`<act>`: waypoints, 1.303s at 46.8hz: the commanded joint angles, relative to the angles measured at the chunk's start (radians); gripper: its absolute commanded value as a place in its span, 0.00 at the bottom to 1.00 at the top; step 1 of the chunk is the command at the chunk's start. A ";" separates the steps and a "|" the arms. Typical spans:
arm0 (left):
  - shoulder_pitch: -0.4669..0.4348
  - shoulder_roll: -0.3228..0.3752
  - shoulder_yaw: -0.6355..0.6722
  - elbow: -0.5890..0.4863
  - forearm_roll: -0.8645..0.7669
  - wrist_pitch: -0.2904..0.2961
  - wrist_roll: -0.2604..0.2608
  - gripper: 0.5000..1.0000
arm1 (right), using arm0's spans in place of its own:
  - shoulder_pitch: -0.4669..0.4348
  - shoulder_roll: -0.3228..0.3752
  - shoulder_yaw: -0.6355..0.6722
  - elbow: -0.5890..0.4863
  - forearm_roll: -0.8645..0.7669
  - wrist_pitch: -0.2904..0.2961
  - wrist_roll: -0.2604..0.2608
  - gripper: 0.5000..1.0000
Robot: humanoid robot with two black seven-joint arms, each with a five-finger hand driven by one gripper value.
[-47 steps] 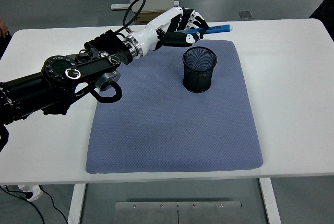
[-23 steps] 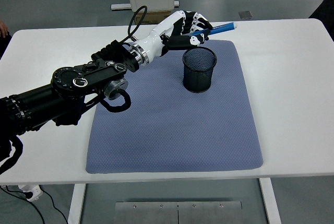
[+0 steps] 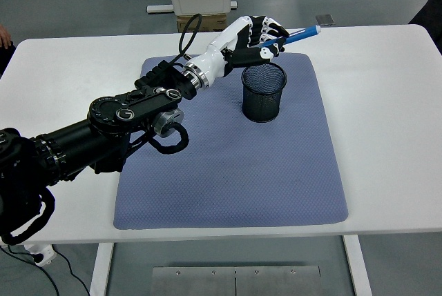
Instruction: Left hand places marker in pen holder
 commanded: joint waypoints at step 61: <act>0.027 -0.003 -0.028 0.052 -0.071 -0.004 -0.048 0.00 | 0.000 0.000 0.000 0.000 0.000 0.000 0.000 1.00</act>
